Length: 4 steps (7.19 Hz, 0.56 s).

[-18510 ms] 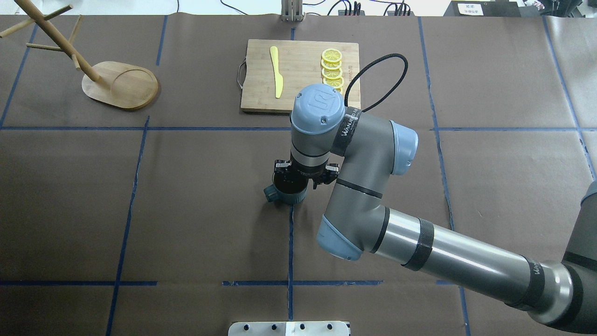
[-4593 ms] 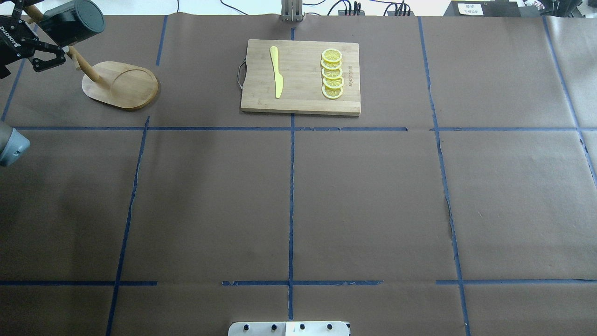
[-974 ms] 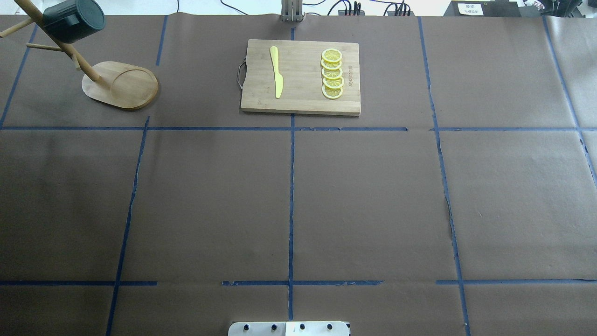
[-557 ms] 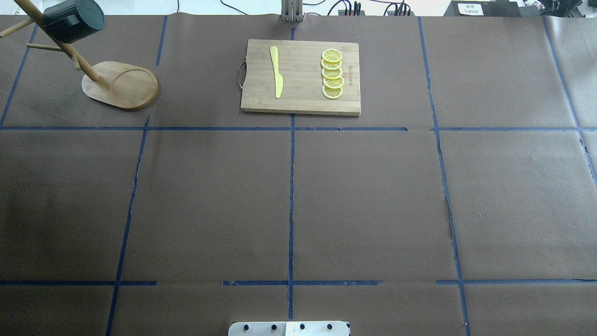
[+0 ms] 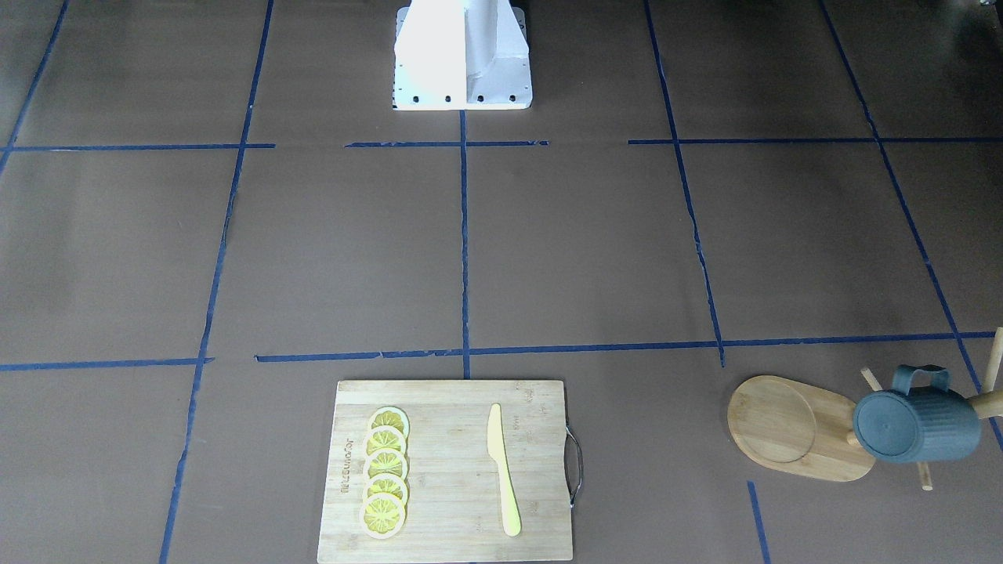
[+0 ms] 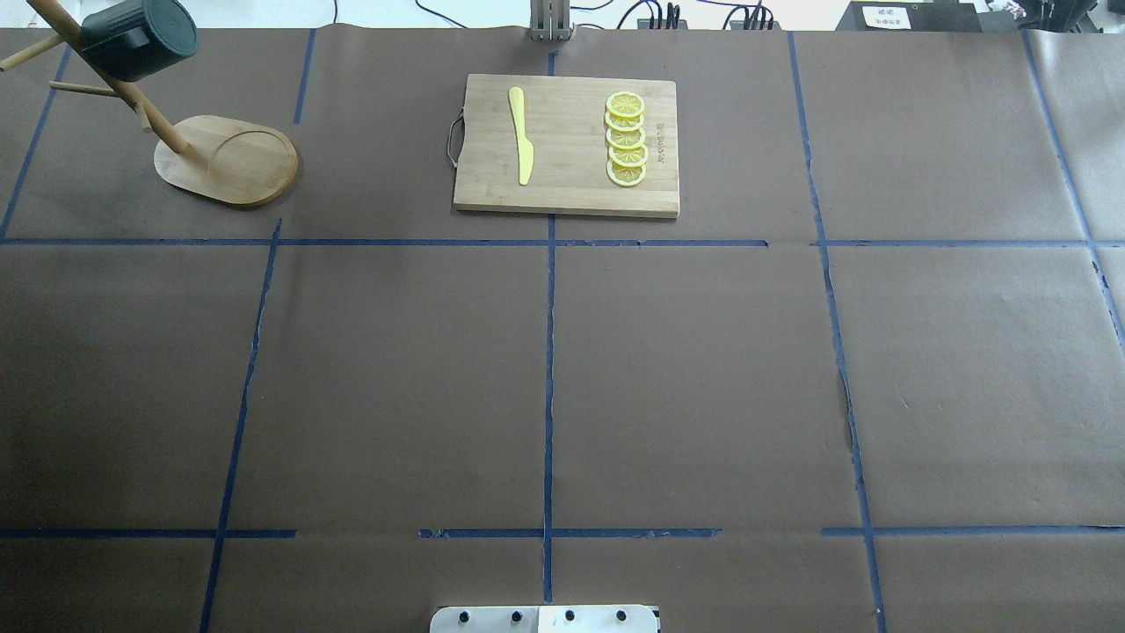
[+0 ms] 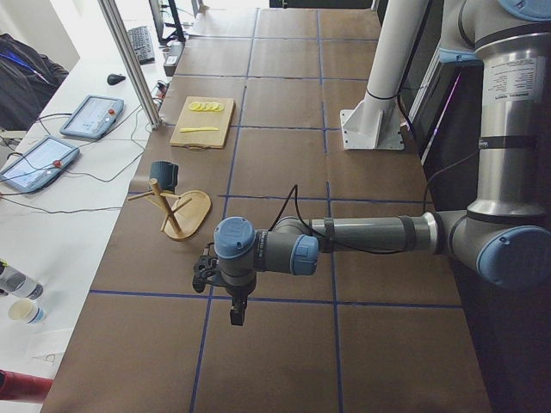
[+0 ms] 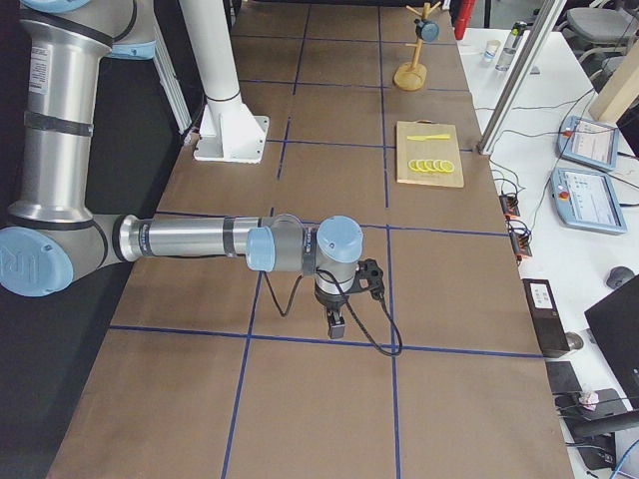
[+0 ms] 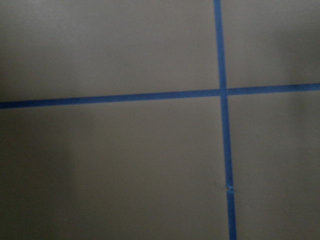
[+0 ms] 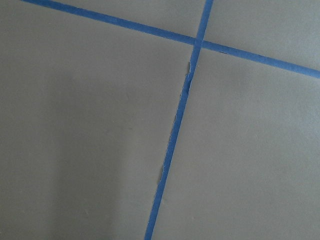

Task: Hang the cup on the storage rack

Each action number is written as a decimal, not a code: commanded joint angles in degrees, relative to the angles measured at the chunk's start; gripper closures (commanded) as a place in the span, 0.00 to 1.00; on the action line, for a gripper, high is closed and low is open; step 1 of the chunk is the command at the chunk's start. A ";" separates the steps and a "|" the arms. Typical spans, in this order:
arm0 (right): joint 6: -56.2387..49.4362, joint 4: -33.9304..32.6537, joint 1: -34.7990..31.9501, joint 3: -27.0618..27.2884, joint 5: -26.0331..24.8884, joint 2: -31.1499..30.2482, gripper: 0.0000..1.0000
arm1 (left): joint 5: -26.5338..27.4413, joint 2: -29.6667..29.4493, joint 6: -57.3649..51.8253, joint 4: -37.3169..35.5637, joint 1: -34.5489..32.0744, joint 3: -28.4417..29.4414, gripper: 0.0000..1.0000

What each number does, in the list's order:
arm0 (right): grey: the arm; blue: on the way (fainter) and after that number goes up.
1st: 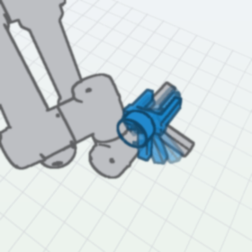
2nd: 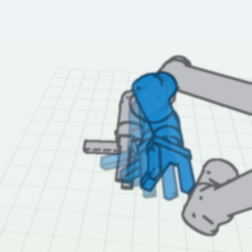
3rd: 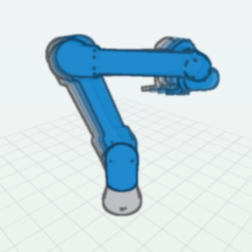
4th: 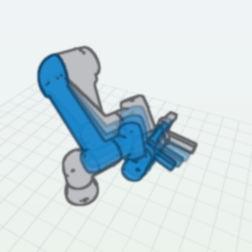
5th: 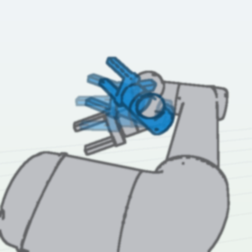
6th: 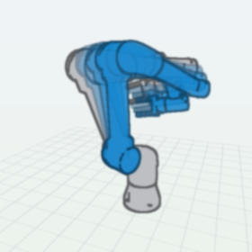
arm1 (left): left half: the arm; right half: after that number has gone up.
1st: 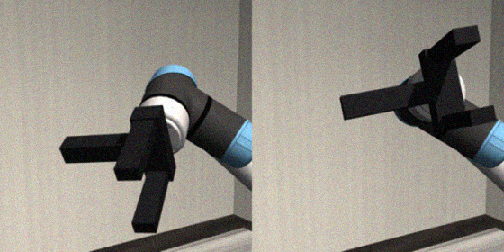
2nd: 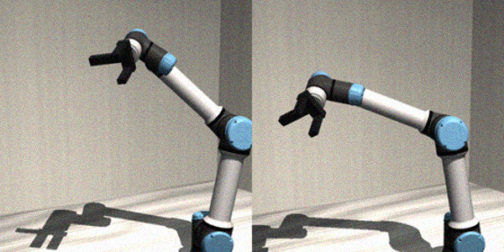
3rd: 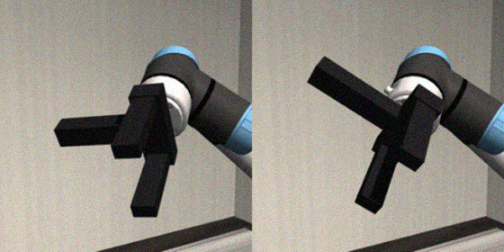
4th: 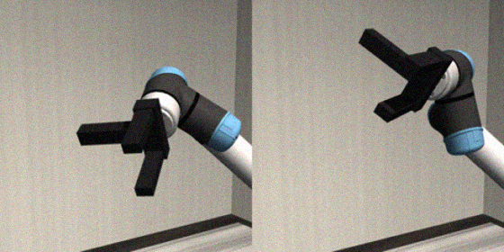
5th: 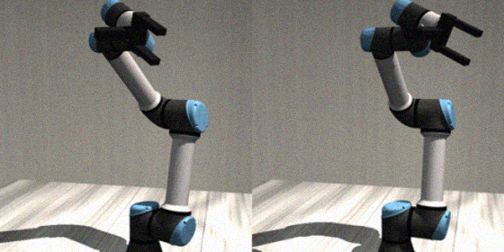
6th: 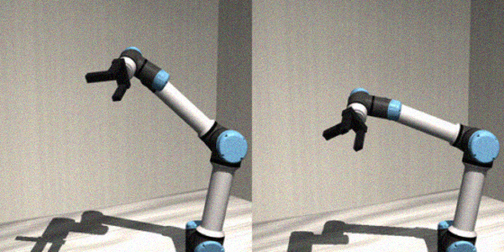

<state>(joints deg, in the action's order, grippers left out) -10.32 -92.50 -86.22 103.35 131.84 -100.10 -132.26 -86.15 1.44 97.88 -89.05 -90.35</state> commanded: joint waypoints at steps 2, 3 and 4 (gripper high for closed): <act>0.39 0.04 0.00 -0.07 0.00 0.00 0.00 | -4.32 1.67 -0.29 0.73 0.19 0.34 0.00; 0.48 0.04 0.00 -0.07 0.00 0.00 0.00 | -4.67 1.51 -0.38 0.73 0.20 -0.52 0.00; 0.39 -0.05 0.00 -0.25 -0.09 0.00 0.00 | -4.67 1.51 -0.47 0.73 0.20 -0.70 0.00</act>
<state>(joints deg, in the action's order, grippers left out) -9.93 -92.48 -86.22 103.22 131.82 -100.11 -136.76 -84.73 1.09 98.54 -88.90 -90.71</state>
